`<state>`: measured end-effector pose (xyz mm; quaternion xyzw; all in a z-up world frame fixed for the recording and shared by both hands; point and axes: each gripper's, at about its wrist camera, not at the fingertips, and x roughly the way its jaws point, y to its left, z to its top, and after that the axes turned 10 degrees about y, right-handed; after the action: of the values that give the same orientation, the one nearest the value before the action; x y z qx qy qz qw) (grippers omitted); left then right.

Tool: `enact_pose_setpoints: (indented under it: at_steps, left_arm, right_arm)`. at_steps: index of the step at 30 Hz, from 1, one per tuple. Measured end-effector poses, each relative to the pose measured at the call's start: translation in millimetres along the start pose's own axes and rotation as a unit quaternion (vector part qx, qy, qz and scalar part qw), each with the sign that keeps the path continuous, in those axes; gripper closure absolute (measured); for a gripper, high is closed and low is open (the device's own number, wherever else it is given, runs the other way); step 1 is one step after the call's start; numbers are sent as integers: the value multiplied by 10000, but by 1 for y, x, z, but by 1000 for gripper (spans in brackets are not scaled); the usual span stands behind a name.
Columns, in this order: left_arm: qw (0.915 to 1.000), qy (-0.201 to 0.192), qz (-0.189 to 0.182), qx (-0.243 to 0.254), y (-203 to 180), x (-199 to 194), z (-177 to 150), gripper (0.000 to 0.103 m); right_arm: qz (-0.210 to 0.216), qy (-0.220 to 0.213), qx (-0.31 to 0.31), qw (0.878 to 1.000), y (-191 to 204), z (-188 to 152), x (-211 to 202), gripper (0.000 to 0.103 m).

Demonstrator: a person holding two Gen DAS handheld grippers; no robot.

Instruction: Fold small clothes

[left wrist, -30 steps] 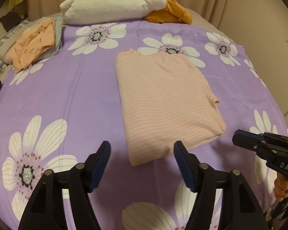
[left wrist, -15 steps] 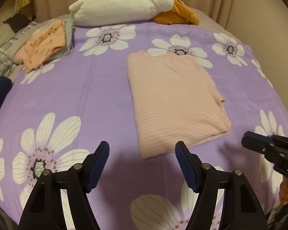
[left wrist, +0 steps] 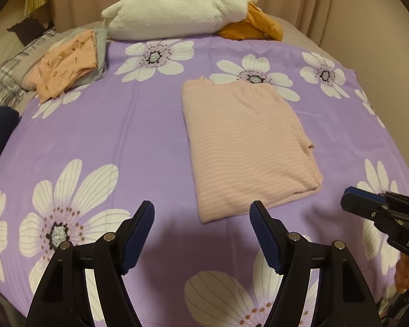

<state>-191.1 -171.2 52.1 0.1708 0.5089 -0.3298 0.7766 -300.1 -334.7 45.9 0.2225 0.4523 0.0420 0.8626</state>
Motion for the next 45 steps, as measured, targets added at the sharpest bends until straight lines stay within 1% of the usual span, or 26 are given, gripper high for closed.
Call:
enact_pose_setpoints:
  at_steps: [7, 13, 22, 29, 30, 32, 33, 34, 45]
  left_arm:
    - [10000, -75, 26, -11, 1, -9, -4, 32]
    - [9999, -161, 33, 7, 1, -21, -9, 32]
    - [9995, -312, 6, 2, 1, -37, -15, 32]
    - [9994, -331, 64, 3, 3, -45, -21, 32]
    - [9994, -330, 77, -2, 4, -46, -22, 32]
    - [9994, -346, 75, -4, 5, -48, -23, 32]
    - [9993, -358, 77, -11, 6, -49, -23, 32]
    - [9993, -365, 74, -17, 7, -49, -24, 32]
    - [9990, -447, 33, -20, 7, -56, -25, 32]
  right_arm:
    - [-8, -108, -64, 9999, 9, 2, -9, 84]
    - [-107, -171, -93, 9998, 17, 3, -18, 83]
    - [-74, -336, -284, 9990, 35, 0, -34, 81]
    - [-125, -375, -331, 9987, 40, -3, -40, 80]
    - [-153, -364, -334, 9987, 41, -4, -40, 77]
    - [-226, -374, -320, 9985, 42, -5, -41, 65]
    - [-240, -393, -285, 9985, 41, -5, -42, 56]
    - [-245, -408, -263, 9985, 40, -6, -43, 54]
    - [-348, -495, -240, 9979, 43, -10, -50, 52]
